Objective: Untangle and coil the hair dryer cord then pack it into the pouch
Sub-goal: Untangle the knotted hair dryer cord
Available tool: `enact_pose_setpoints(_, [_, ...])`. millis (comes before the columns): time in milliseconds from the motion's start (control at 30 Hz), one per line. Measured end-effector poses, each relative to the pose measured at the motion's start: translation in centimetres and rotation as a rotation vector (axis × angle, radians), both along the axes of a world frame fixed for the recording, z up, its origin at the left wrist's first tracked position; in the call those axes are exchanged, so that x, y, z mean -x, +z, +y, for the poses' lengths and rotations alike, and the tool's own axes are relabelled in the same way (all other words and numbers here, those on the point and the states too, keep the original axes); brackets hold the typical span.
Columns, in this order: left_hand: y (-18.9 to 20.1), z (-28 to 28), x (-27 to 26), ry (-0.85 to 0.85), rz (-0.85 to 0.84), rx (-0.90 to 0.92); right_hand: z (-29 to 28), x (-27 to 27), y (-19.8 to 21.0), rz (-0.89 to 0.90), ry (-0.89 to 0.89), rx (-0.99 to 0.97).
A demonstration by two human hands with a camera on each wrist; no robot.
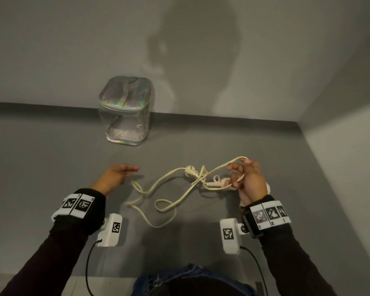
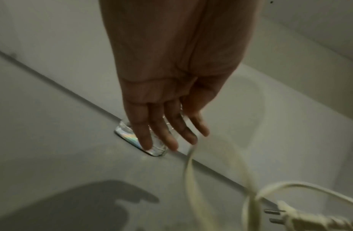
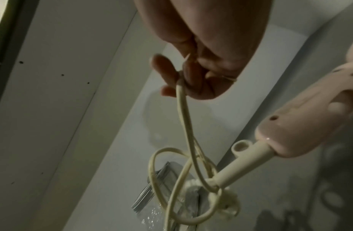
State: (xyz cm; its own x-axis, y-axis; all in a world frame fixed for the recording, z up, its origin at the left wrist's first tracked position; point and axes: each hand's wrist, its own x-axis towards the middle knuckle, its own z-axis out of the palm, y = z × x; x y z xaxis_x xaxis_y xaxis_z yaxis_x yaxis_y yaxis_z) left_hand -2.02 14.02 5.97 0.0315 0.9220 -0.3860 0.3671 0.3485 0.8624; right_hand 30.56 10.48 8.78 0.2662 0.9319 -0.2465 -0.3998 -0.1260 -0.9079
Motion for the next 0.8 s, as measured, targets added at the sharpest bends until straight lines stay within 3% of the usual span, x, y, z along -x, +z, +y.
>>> enact_pose_setpoints(133, [2.2, 0.0, -4.4, -0.111, 0.015, -0.263, 0.1, 0.7, 0.5, -0.019, 0.101, -0.029])
enact_pose_setpoints(267, [2.2, 0.1, -11.8, -0.552, 0.104, -0.352, 0.1, 0.6, 1.0, -0.025, 0.195, -0.072])
enact_pose_setpoints(333, [1.2, 0.5, -14.3, -0.684, 0.155, -0.362, 0.1, 0.4, 1.3, -0.003, 0.213, -0.099])
enact_pose_setpoints(500, [0.0, 1.3, -14.2, -0.675, 0.127, -0.304, -0.5, -2.1, 1.5, 0.027, 0.182, -0.075])
enact_pose_setpoints(567, [0.2, 1.8, -13.8, -0.640, 0.071, -0.283, -0.7, -3.2, 1.5, -0.135, 0.235, -0.019])
enact_pose_setpoints(633, [0.7, 1.9, -14.0, -0.634, 0.048, -0.276, -0.7, -3.2, 1.8, -0.421, 0.359, 0.088])
enact_pose_setpoints(733, [1.5, 1.5, -15.4, -0.630, 0.070, -0.322, -0.6, -2.2, 2.6, -1.242, 0.553, 0.247])
enact_pose_setpoints(767, [1.4, 1.4, -15.8, -0.637, 0.122, -0.357, -0.5, -1.5, 2.8, -1.438, 0.554, 0.217])
enact_pose_setpoints(800, [1.3, 1.3, -16.0, -0.651, 0.171, -0.401, -0.5, -0.8, 3.0, -1.451, 0.527, 0.114])
